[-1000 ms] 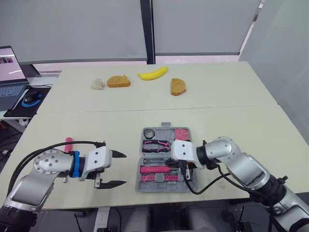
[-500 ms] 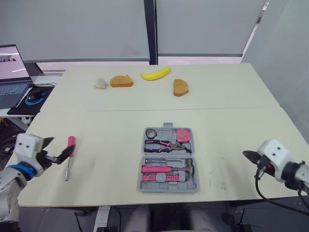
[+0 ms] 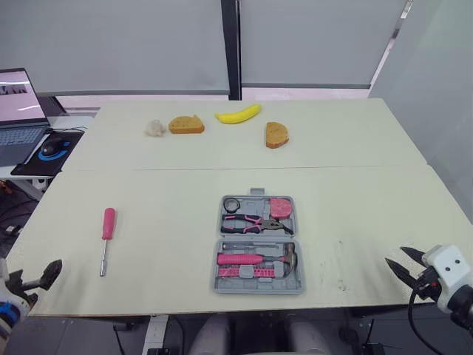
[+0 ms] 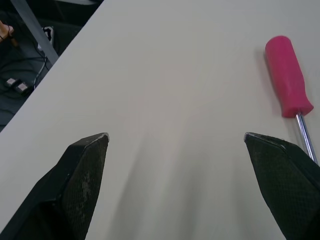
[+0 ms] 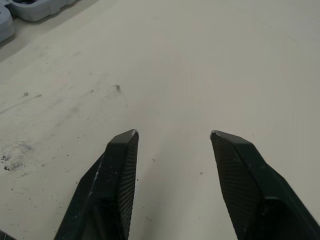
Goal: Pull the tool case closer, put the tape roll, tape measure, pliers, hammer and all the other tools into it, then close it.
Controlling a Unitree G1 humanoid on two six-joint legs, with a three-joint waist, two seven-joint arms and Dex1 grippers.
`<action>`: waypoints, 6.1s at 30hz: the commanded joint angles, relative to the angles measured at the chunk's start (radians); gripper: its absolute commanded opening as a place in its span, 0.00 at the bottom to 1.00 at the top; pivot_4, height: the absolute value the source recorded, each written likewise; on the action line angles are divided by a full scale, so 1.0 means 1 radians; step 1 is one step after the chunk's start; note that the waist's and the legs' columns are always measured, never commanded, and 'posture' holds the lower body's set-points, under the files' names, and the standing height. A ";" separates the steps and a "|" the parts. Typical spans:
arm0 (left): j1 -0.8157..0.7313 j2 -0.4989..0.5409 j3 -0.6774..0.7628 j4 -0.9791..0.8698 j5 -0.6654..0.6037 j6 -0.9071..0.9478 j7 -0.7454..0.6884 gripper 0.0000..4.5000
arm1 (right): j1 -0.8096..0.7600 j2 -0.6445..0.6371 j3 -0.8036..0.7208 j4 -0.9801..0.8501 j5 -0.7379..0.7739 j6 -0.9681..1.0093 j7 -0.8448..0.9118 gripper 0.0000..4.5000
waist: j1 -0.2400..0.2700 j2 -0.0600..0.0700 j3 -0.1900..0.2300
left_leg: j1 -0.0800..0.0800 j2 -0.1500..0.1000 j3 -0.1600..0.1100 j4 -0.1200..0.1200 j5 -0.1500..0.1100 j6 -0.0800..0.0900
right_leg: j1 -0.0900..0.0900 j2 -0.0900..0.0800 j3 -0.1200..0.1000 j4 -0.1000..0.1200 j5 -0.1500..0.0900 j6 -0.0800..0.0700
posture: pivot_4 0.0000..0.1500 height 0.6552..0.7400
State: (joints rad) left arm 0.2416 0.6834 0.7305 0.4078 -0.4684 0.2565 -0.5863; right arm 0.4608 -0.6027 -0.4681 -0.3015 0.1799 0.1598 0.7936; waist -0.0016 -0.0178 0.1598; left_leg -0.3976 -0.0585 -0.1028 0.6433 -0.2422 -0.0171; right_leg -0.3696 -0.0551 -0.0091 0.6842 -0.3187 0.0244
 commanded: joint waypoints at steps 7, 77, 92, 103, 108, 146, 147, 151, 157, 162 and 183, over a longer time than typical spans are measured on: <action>0.036 0.011 0.009 -0.085 -0.015 0.011 -0.054 1.00 | -0.080 -0.104 0.051 -0.015 0.055 -0.014 0.090 1.00 | 0.004 -0.001 -0.001 | 0.000 0.000 0.000 0.000 0.000 0.000 | 0.000 0.000 -0.001 -0.003 0.000 0.000 | 1.00 0.95; -0.297 -0.180 -0.339 -0.221 0.105 0.280 0.211 0.12 | -0.751 -0.308 0.513 -0.244 0.253 0.351 0.250 1.00 | 0.001 0.000 -0.002 | -0.002 -0.002 0.000 0.001 -0.001 0.001 | 0.001 -0.001 0.000 -0.003 0.001 0.000 | 1.00 0.95; -0.226 -0.471 -0.554 -0.751 0.152 0.557 0.505 0.12 | -0.744 -0.328 0.515 -0.247 0.262 0.366 0.276 1.00 | 0.007 -0.002 -0.001 | -0.003 -0.001 0.001 0.002 -0.001 0.001 | 0.002 0.000 -0.001 -0.003 0.002 0.001 | 1.00 0.95; -0.210 -0.518 -0.606 -0.697 0.218 0.538 0.541 0.12 | -0.735 -0.333 0.510 -0.257 0.261 0.376 0.278 1.00 | 0.011 -0.002 -0.001 | -0.003 -0.002 0.001 0.002 -0.001 0.001 | 0.002 0.000 -0.001 -0.003 0.002 0.001 | 1.00 0.95; -0.204 -0.501 -0.601 -0.725 0.208 0.527 0.506 0.41 | -0.729 -0.336 0.506 -0.260 0.261 0.377 0.276 1.00 | 0.014 -0.002 -0.001 | -0.003 -0.002 0.001 0.002 -0.001 0.000 | 0.002 0.000 -0.001 -0.003 0.002 0.001 | 1.00 0.95; -0.046 -0.347 -0.443 -0.914 0.097 0.441 0.298 0.99 | -0.765 -0.246 0.534 -0.220 0.224 0.282 0.258 1.00 | 0.020 -0.002 0.001 | -0.003 -0.001 0.001 0.001 -0.001 0.001 | 0.002 0.000 -0.001 -0.004 0.002 0.001 | 1.00 0.95; -0.050 -0.347 -0.434 -0.911 0.100 0.432 0.302 0.99 | -0.764 -0.243 0.536 -0.221 0.221 0.279 0.258 1.00 | 0.020 -0.003 0.001 | -0.003 -0.002 0.001 0.001 -0.001 0.001 | 0.002 0.000 -0.001 -0.004 0.002 0.001 | 1.00 0.95; -0.058 -0.340 -0.413 -0.898 0.107 0.387 0.298 0.99 | -0.757 -0.232 0.543 -0.224 0.217 0.274 0.255 1.00 | 0.020 -0.002 0.001 | -0.003 -0.001 0.001 0.001 -0.001 0.001 | 0.002 0.000 -0.001 -0.004 0.002 0.001 | 1.00 0.95; -0.099 -0.320 -0.380 -0.862 0.088 0.298 0.248 0.99 | -0.766 -0.222 0.557 -0.213 0.210 0.263 0.258 1.00 | 0.021 -0.002 0.001 | -0.003 -0.001 0.000 0.001 -0.001 0.001 | 0.002 0.000 -0.001 -0.004 0.002 0.001 | 1.00 0.95; -0.129 -0.306 -0.366 -0.833 0.073 0.274 0.232 0.99 | -0.772 -0.217 0.558 -0.211 0.206 0.263 0.260 1.00 | 0.021 -0.002 0.001 | -0.003 -0.002 0.001 0.001 -0.001 0.001 | 0.001 0.000 -0.001 -0.004 0.002 0.001 | 1.00 0.95; -0.209 -0.159 -0.389 -0.762 0.070 0.243 0.112 0.99 | -0.733 -0.170 0.530 -0.237 0.201 0.218 0.202 1.00 | 0.020 -0.002 0.001 | -0.003 -0.001 0.000 0.001 -0.001 0.000 | 0.001 0.000 -0.001 -0.004 0.002 0.001 | 1.00 0.95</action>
State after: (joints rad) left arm 0.0369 0.5092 0.3392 -0.3428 -0.3943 0.5137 -0.4684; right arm -0.2565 -0.7786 0.0964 -0.5052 0.3753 0.4081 1.0151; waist 0.0184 -0.0200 0.1611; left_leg -0.4003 -0.0598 -0.1025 0.6438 -0.2434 -0.0166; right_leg -0.3685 -0.0549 -0.0097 0.6802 -0.3169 0.0256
